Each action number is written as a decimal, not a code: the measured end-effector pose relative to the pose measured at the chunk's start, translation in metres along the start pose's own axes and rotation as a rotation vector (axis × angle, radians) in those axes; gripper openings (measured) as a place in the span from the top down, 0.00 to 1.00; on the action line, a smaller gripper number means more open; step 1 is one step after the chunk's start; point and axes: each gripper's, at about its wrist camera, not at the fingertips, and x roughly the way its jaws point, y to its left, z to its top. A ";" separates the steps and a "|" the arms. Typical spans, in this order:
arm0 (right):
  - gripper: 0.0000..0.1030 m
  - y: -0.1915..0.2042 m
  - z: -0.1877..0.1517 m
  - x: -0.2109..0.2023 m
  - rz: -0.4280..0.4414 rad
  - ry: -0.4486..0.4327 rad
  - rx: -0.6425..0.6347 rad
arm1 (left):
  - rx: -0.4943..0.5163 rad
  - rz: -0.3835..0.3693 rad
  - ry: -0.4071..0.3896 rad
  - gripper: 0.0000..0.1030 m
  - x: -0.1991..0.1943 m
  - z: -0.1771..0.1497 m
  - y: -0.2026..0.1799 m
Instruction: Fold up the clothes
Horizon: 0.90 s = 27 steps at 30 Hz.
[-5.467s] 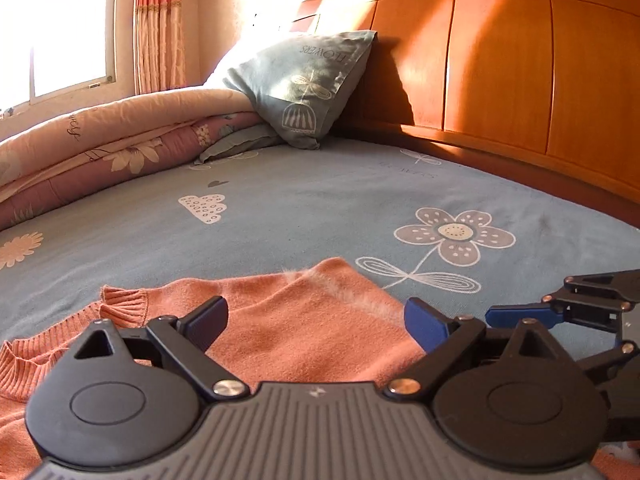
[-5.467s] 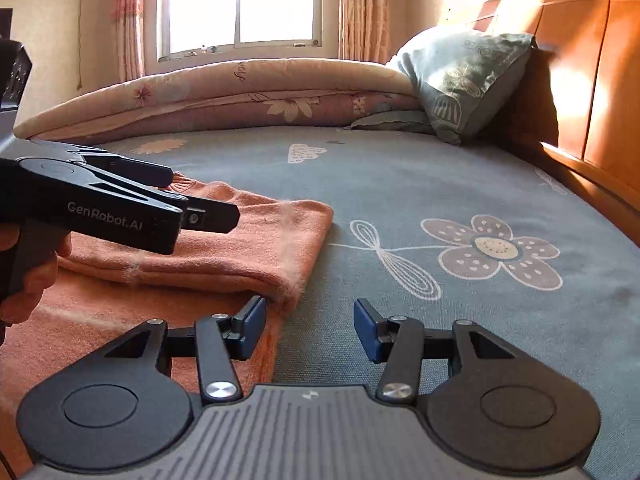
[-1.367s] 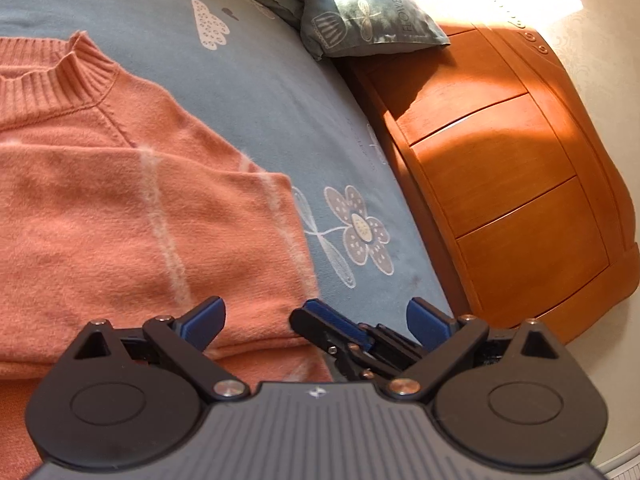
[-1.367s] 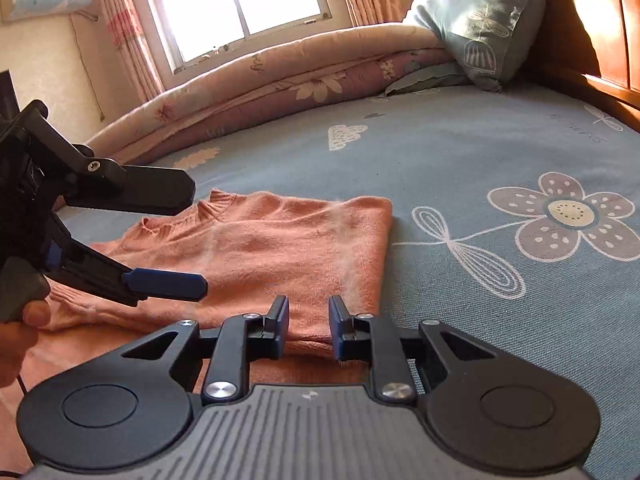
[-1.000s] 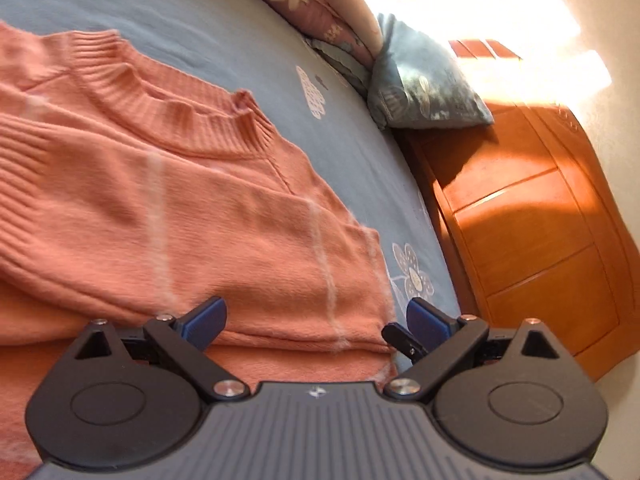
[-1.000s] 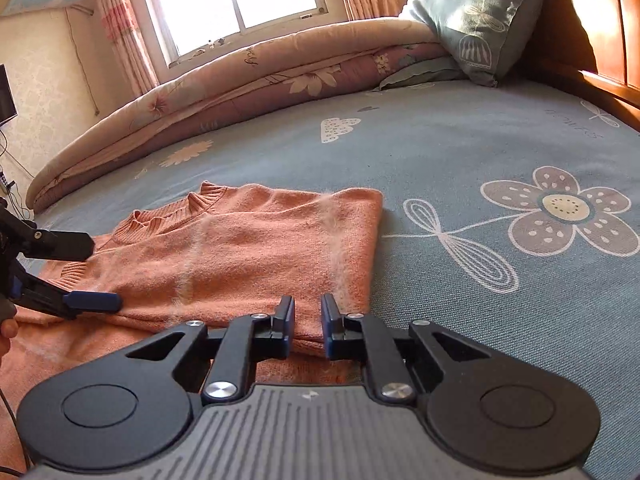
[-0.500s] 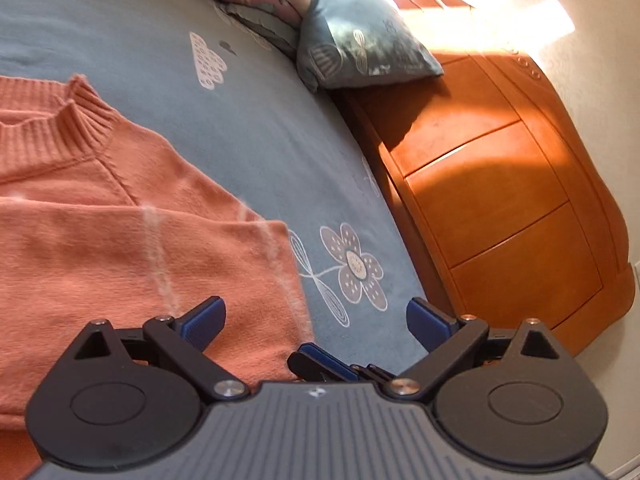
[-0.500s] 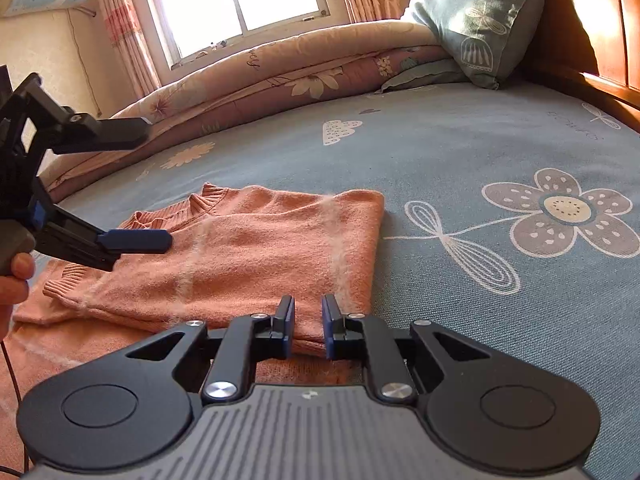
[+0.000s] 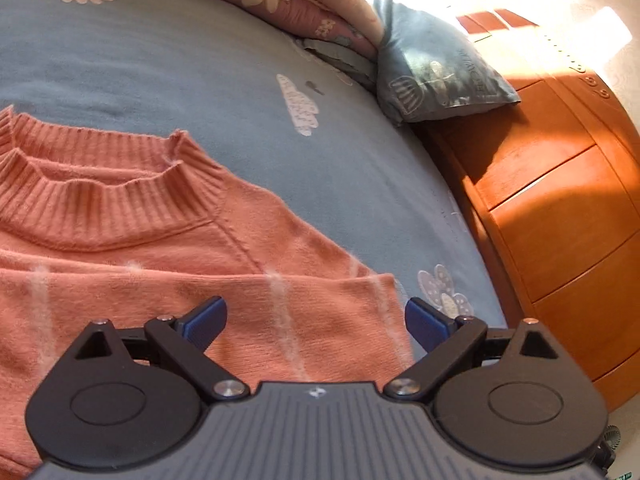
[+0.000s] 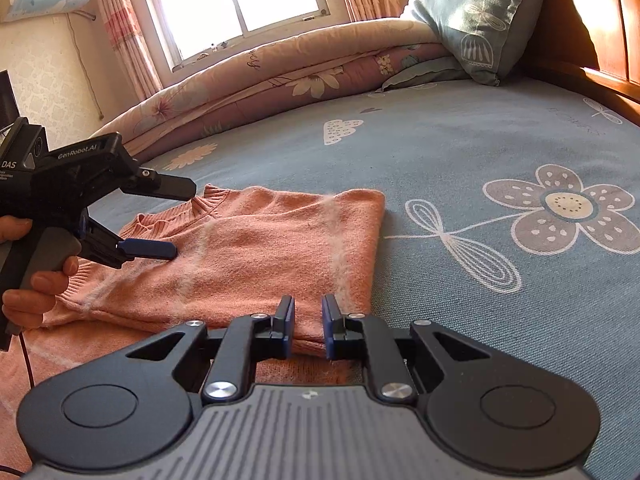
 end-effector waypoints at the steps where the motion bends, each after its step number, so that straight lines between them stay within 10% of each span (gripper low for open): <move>1: 0.84 0.000 0.000 0.000 -0.001 -0.001 -0.001 | 0.010 -0.047 0.012 0.07 0.006 -0.003 -0.008; 12: 0.82 0.001 -0.001 0.000 0.002 -0.004 -0.010 | 0.023 -0.027 -0.011 0.07 0.058 0.002 -0.014; 27: 0.81 0.002 -0.001 0.000 -0.003 -0.004 -0.009 | 0.053 0.068 -0.067 0.07 0.015 -0.007 0.004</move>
